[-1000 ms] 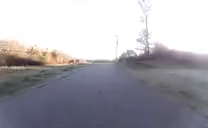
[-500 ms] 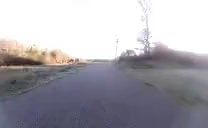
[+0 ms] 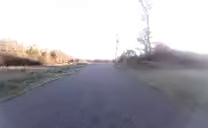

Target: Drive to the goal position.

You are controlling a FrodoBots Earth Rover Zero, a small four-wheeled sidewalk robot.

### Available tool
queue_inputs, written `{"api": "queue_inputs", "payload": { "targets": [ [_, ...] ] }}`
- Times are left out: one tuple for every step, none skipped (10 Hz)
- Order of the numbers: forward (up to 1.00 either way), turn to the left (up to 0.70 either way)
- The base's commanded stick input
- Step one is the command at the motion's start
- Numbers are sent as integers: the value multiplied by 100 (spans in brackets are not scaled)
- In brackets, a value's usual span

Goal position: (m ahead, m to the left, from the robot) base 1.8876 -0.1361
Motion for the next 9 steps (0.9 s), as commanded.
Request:
{"api": "queue_inputs", "payload": {
  "targets": [
    [100, 2],
    [100, 2],
    [100, 2],
    [100, 2],
    [100, 2],
    [100, 2],
    [100, 2],
    [100, 2],
    [100, 2]
  ]
}}
